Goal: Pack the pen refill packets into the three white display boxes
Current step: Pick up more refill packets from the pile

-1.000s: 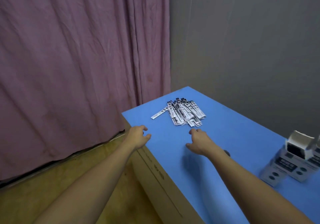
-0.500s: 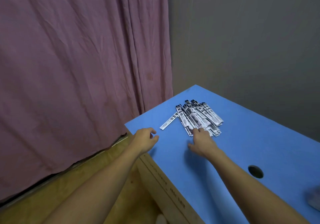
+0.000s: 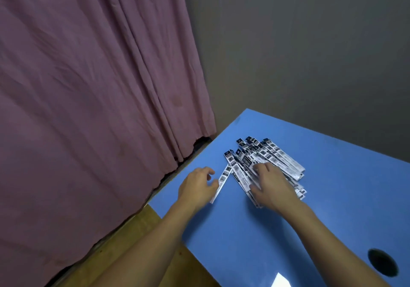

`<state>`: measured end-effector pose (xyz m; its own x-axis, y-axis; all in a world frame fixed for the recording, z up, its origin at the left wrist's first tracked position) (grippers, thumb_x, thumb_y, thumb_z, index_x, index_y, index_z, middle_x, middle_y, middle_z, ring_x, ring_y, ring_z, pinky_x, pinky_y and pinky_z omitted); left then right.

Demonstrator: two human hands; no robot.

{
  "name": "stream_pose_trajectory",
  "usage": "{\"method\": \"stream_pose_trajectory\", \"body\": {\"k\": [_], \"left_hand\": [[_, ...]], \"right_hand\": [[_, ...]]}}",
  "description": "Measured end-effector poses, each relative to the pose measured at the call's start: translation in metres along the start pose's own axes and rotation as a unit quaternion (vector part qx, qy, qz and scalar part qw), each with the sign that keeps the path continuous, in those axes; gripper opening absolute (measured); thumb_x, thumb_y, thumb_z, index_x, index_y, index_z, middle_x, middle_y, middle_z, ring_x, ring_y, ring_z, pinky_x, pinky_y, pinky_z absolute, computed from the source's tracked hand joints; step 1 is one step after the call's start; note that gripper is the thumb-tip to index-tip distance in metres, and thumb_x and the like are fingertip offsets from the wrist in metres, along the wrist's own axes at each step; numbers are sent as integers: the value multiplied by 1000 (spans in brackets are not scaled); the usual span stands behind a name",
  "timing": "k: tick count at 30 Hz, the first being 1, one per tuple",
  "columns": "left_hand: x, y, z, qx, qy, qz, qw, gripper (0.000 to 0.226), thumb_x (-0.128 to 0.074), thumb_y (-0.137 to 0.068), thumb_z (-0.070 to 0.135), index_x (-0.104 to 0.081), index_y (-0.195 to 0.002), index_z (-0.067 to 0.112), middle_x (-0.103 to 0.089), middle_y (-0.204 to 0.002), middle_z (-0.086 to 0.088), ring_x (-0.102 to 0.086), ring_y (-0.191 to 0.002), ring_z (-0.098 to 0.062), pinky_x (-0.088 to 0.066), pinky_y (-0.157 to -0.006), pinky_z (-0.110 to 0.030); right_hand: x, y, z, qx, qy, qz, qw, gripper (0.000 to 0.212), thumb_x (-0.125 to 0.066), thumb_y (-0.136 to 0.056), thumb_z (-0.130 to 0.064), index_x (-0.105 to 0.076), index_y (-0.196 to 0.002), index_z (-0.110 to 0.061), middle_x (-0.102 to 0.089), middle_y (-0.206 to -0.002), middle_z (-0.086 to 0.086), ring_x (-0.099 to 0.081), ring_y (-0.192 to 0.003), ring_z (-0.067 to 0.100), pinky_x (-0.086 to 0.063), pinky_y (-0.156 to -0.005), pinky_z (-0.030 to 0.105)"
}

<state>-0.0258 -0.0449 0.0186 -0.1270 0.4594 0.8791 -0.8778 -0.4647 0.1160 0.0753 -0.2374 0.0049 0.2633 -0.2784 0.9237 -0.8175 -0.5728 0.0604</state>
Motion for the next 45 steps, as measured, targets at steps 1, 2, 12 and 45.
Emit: {"method": "stream_pose_trajectory", "body": {"k": [1,2,12,45], "left_hand": [[-6,-6,1,6,2,-10,1000,34,-56,-95,43,-60,-126,31,-60,-116,12,-59,-102,-12,-52,-87,-34],[-12,-11,3,13,3,-22,1000,33,-56,-95,43,-60,-125,31,-61,-116,11,-59,-104,-13,-52,-88,-35],[-56,-59,13,50,-53,-76,994,41,-71,-86,38,-55,-119,18,-51,-119,-2,-53,-111,-26,-49,-82,-37],[-61,-114,18,180,79,-106,975,38,-79,-82,32,-65,-110,10,-69,-110,-7,-68,-98,-27,-54,-73,-33]], "right_hand": [[-1,-2,3,-6,-5,-2,1000,57,-55,-93,-36,-40,-144,-16,-46,-139,7,-43,-126,28,-46,-100,42],[-1,-5,6,-14,-12,-3,1000,58,-56,-93,-37,-40,-144,-17,-45,-139,6,-43,-127,28,-46,-101,42],[26,-6,25,-81,-42,47,995,58,-60,-93,-34,-41,-145,-16,-45,-143,4,-39,-133,26,-42,-105,41],[14,-1,21,-161,-90,104,977,51,-64,-92,-31,-48,-138,-14,-53,-137,5,-50,-126,25,-44,-102,41]]}}
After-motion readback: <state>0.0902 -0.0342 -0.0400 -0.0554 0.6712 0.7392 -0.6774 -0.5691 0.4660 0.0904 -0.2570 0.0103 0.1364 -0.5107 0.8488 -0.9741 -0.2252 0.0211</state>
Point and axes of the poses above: each hand's wrist, its own y-axis away from the middle knuckle, its own x-axis out of the back of the hand, z = x × y, the point moved 6 cm from there along -y, towards the middle knuckle
